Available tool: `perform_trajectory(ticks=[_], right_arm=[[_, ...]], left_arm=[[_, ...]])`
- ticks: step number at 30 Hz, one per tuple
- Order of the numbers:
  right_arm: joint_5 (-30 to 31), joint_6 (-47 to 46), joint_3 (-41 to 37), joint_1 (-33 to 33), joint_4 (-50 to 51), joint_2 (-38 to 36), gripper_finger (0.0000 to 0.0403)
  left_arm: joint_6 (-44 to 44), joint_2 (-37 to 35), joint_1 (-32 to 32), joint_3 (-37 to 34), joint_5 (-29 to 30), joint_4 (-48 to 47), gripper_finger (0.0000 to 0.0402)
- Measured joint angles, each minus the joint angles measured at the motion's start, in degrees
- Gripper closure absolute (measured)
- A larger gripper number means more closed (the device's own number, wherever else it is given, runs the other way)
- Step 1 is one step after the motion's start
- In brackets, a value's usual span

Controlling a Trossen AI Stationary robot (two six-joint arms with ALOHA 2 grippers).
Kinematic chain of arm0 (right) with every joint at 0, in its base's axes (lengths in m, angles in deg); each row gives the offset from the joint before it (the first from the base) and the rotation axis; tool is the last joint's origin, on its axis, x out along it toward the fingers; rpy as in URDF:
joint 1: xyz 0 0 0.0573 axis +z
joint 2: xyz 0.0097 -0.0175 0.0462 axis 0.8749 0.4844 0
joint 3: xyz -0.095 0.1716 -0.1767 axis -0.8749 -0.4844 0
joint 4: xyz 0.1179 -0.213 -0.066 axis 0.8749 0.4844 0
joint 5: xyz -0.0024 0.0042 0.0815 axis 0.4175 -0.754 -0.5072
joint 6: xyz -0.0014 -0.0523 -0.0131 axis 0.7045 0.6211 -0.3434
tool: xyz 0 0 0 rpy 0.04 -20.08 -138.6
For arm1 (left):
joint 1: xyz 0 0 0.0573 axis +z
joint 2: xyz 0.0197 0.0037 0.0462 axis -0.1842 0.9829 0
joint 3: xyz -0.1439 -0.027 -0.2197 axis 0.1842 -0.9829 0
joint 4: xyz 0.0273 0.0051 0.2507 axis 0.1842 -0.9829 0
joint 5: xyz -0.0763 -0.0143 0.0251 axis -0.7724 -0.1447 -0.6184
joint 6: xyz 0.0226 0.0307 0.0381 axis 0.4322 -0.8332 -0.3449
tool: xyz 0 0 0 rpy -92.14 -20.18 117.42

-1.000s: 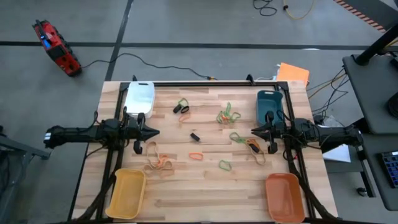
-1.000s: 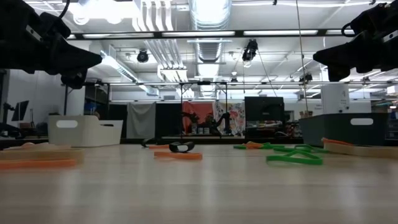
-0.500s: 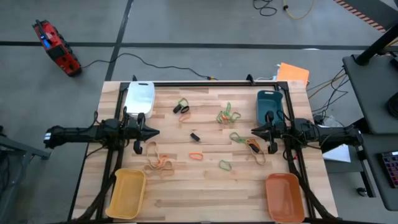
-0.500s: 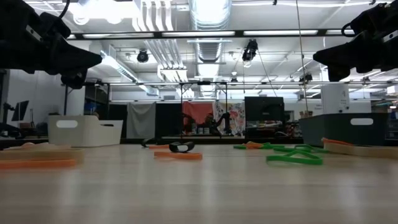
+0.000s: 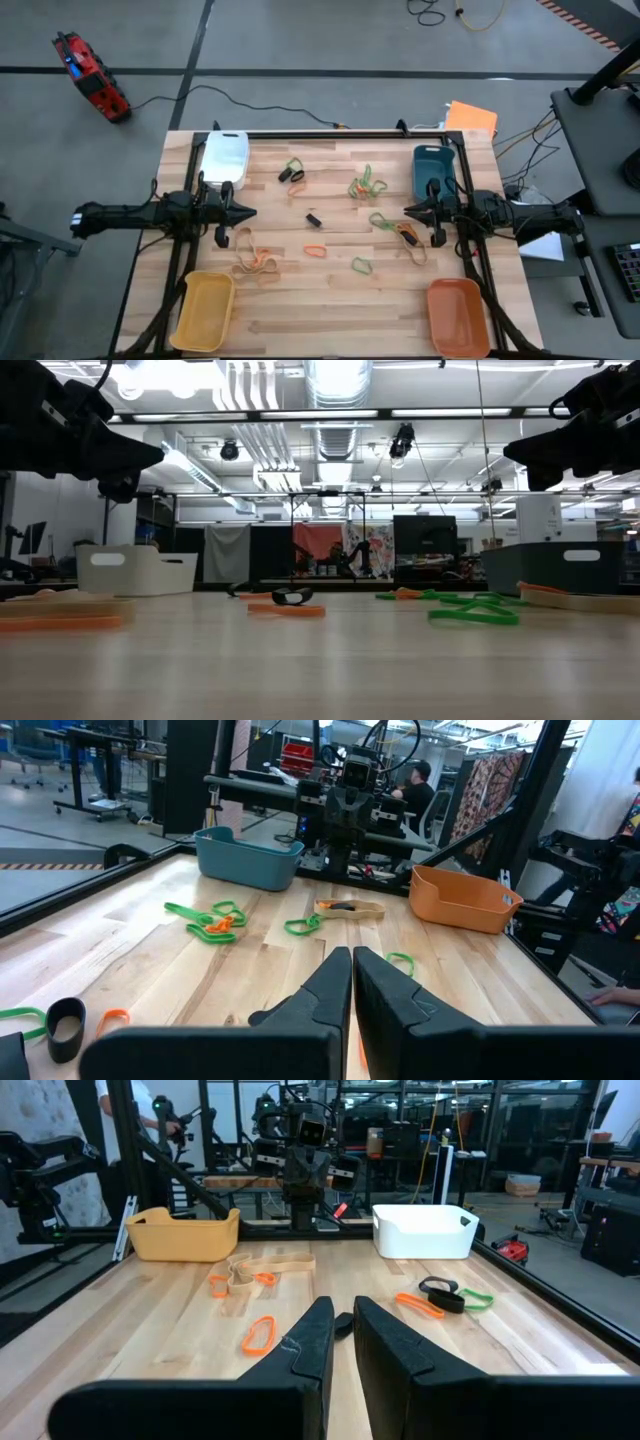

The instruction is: Sort rubber bands into baskets

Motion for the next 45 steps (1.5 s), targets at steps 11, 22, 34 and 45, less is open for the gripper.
perform_trajectory(ticks=[11,22,34,45], right_arm=[[0.0,0.0,0.0,0.0,0.0,0.0,0.0367],[0.0,0.8,0.0,0.0,0.0,0.0,0.0367],[1.5,-2.9,0.0,0.1,-8.2,0.0,0.0367],[7.3,-5.1,2.6,0.0,-14.4,1.9,0.0367]], left_arm=[[0.0,0.0,0.0,0.0,0.0,0.0,0.0402],[0.0,0.0,0.0,0.0,0.0,0.0,0.0402],[21.4,0.0,0.0,0.0,1.9,20.4,0.0402],[-2.2,3.1,0.0,0.0,2.7,27.3,0.0402]])
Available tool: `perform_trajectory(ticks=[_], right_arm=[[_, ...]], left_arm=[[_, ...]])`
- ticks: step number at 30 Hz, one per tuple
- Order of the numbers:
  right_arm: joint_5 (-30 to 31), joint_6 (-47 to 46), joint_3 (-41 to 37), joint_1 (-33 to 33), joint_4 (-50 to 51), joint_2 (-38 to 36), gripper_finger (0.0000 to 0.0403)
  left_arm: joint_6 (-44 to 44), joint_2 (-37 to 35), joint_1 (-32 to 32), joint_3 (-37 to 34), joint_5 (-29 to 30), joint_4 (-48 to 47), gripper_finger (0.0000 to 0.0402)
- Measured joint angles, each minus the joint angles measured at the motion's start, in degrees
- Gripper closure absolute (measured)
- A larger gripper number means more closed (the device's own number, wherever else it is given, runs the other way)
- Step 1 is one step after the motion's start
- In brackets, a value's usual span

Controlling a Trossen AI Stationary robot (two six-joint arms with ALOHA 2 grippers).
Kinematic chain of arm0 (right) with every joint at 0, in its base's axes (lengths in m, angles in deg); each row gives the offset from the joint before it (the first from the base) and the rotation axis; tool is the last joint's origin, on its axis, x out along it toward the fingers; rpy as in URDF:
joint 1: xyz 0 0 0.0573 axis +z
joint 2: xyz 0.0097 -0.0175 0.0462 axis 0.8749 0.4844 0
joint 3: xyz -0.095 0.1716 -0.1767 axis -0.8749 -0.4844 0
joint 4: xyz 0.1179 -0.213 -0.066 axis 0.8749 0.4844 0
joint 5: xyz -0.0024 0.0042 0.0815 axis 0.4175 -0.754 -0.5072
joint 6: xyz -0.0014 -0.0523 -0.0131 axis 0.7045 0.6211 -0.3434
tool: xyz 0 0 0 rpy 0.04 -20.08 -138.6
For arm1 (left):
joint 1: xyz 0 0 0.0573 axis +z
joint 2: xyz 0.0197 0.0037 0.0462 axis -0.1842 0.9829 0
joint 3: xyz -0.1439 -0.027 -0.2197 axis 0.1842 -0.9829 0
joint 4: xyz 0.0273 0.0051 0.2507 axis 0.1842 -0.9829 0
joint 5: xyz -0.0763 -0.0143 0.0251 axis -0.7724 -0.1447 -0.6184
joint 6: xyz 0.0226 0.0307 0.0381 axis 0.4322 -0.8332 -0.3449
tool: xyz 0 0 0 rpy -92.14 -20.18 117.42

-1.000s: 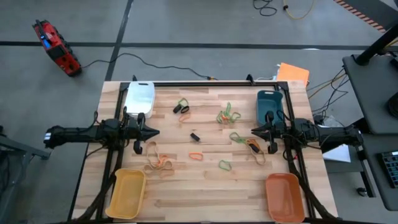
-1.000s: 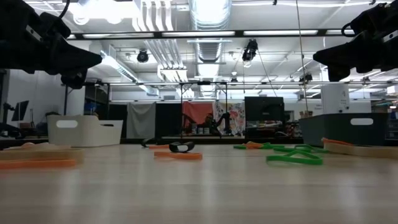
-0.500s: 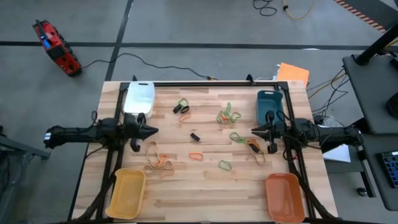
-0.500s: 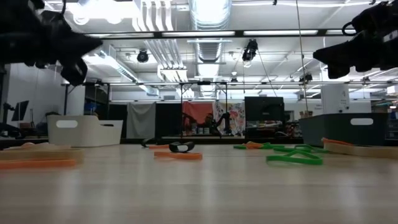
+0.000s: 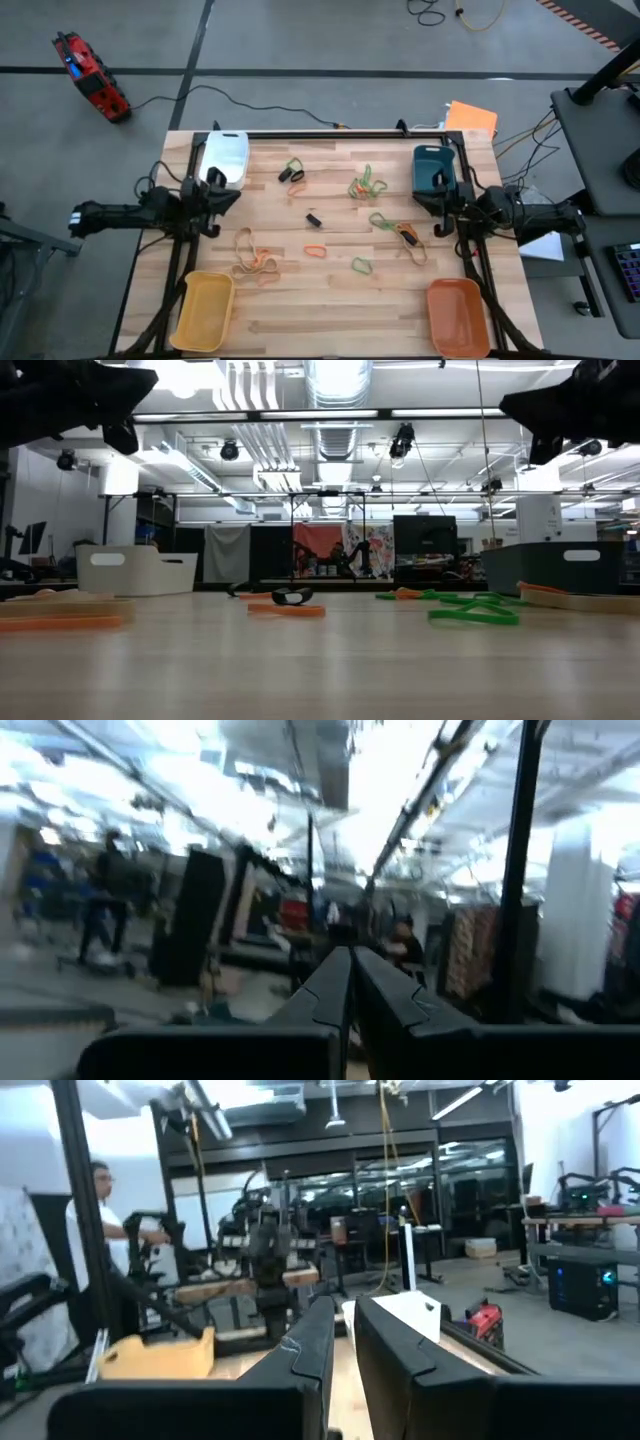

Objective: Sort rubber bands into baskets
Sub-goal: Put the brown rubber band into the white bin

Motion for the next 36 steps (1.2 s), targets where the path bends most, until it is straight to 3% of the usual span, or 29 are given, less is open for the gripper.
perform_trajectory(ticks=[9,14,18,26,31,36], right_arm=[[0.4,-0.3,10.3,0.0,3.0,10.7,0.0367],[0.4,-1.5,17.5,0.0,16.0,17.4,0.0367],[1.6,-4.4,21.5,0.0,21.4,21.4,0.0367],[3.0,-3.3,23.3,0.0,22.1,24.7,0.0367],[3.4,-2.7,23.3,0.0,22.2,24.7,0.0367],[3.4,-1.4,23.3,0.0,22.1,24.7,0.0367]], left_arm=[[3.9,15.0,-0.1,8.3,-1.2,-1.8,0.0402],[4.9,21.1,-0.1,17.8,-1.3,-20.8,0.0402],[13.4,24.4,-0.1,25.5,-1.3,-42.0,0.0402],[32.4,30.7,-0.1,32.8,-4.9,-69.1,0.0402],[48.6,34.1,-0.1,34.9,-5.6,-76.6,0.0402],[56.8,38.4,-0.1,36.4,-5.8,-77.3,0.0402]])
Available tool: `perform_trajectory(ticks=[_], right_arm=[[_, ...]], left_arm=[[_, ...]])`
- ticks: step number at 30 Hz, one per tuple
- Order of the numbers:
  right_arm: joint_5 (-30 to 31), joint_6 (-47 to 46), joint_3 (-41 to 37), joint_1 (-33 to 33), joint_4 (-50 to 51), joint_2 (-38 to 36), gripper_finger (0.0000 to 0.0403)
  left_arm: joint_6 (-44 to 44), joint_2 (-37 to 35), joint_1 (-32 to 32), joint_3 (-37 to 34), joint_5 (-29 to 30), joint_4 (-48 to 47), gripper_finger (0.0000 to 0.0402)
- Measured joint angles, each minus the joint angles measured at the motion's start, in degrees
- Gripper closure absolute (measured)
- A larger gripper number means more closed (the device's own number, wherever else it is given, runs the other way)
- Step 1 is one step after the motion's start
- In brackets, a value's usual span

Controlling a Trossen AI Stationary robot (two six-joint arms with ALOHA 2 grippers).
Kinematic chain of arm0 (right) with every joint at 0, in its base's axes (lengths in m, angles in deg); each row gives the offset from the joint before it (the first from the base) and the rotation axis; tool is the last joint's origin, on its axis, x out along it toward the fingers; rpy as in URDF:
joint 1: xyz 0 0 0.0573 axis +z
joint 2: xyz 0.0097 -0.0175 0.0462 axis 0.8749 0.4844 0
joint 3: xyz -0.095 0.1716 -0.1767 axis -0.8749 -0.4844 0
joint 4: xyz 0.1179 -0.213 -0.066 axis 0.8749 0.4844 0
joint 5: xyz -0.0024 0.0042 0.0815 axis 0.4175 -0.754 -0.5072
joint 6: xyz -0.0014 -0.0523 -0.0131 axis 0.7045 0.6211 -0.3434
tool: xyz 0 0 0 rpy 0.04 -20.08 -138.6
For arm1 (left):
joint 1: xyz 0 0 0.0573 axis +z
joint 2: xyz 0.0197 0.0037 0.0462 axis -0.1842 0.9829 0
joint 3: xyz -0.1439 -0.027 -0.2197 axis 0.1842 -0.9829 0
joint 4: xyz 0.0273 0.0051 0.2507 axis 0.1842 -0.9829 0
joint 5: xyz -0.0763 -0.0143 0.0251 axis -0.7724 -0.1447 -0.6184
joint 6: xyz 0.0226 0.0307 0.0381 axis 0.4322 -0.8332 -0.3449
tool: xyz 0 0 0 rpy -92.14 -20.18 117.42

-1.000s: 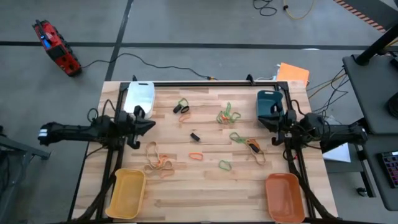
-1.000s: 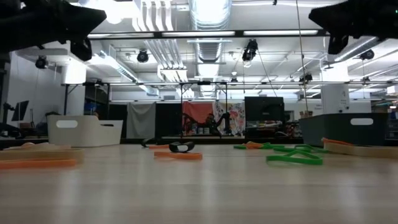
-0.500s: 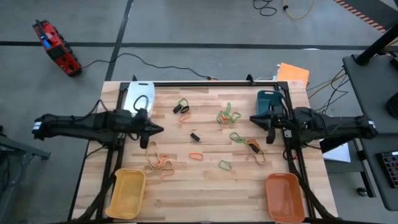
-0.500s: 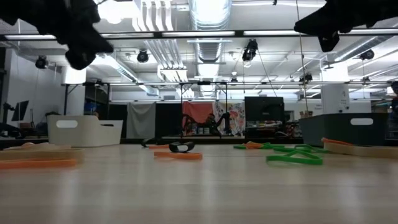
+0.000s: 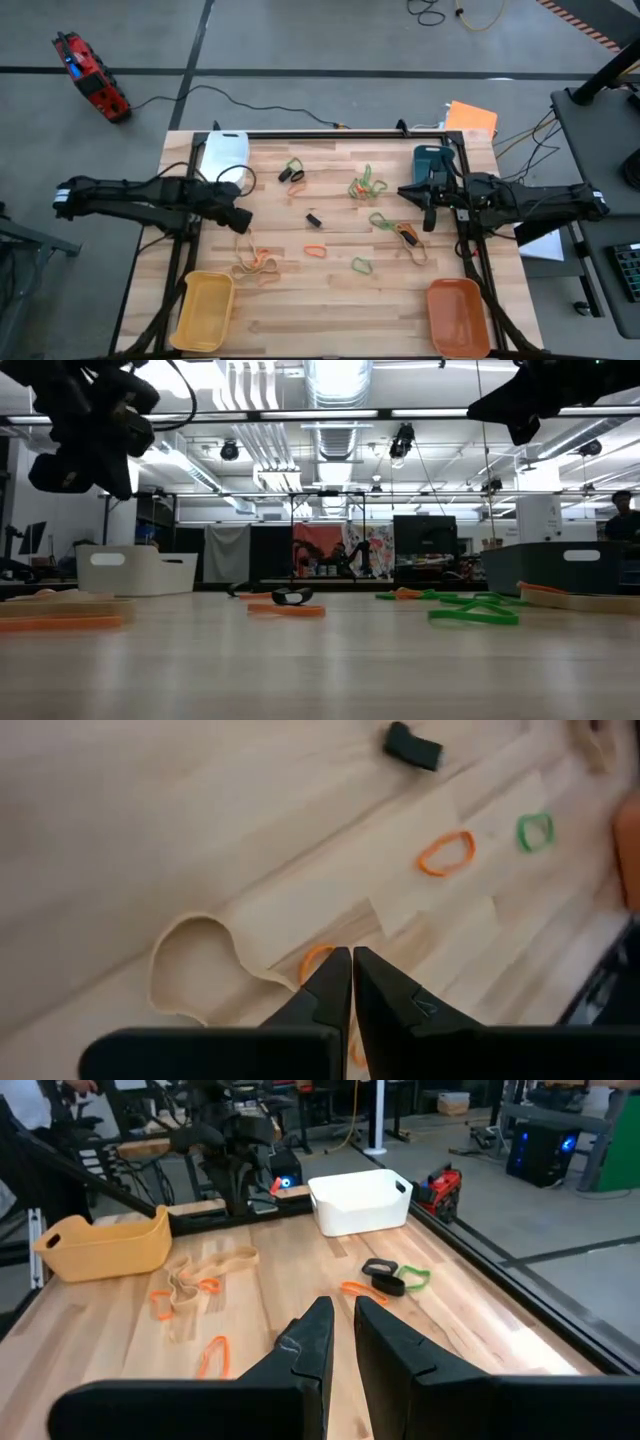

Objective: Sort rubber bands into baskets
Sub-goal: Put the brown rubber band into the white bin

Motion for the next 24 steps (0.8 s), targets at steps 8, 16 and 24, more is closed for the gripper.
perform_trajectory(ticks=[8,16,24], right_arm=[[0.0,0.1,0.0,0.0,0.0,0.0,0.0367],[0.0,0.8,0.0,0.0,0.0,0.0,0.0367],[0.0,2.1,0.0,0.0,0.0,0.0,0.0367]], left_arm=[[2.6,10.4,-1.3,2.6,-0.9,-0.6,0.0402],[8.0,18.5,-6.9,5.5,-1.4,-1.1,0.0402],[11.3,24.5,-9.0,7.7,-0.6,-2.3,0.0402]])
